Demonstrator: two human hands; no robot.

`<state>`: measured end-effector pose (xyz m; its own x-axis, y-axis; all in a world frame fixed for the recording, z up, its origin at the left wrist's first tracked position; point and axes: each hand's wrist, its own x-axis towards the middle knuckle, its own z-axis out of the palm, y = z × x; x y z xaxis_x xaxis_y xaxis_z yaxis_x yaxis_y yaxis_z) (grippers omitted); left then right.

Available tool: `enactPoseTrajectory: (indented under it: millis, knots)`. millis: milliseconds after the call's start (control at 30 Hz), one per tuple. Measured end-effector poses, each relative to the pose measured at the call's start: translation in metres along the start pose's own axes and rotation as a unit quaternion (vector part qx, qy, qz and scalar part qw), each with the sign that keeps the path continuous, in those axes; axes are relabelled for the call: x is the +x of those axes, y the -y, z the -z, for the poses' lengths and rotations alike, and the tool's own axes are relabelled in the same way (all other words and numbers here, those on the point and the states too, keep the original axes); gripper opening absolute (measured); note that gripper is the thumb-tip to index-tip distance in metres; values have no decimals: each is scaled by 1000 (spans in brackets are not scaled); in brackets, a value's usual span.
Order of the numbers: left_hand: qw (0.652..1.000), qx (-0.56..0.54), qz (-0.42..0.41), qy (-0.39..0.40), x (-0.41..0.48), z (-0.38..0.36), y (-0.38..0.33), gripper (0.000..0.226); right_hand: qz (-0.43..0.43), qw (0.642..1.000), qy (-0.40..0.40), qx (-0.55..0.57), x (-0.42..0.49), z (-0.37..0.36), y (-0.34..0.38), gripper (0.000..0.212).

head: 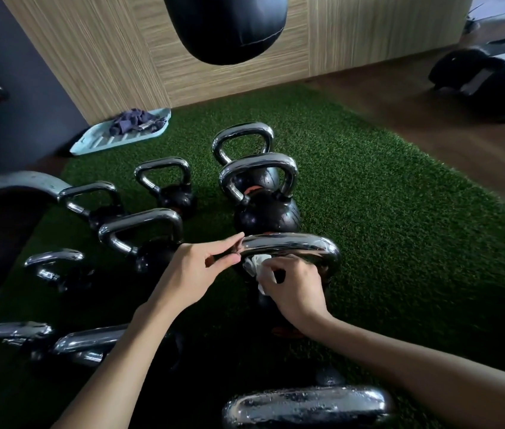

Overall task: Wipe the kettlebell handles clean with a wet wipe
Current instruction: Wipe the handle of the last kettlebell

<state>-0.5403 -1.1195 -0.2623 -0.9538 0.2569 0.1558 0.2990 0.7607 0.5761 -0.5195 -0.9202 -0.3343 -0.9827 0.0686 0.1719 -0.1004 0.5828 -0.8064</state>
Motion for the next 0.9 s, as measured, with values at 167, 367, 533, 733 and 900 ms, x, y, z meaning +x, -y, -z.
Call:
enactPoseTrajectory:
  millis: [167,367,533,733,900]
  knots:
    - [1000,5,20,12,8,-6,4,41,21,999,19,-43,3,2,-5,18]
    - [999,5,35,14,36,-8,3,40,-19,999,-31,7,17,2,0,28]
    - [999,16,27,20,54,-7,-5,37,-81,996,4,35,38,7,-5,29]
    - [999,38,2,22,73,-14,-15,41,-183,948,-41,256,36,9,-1,22]
    - [998,56,-2,0,77,-19,-21,42,-209,932,-64,290,36,11,0,24]
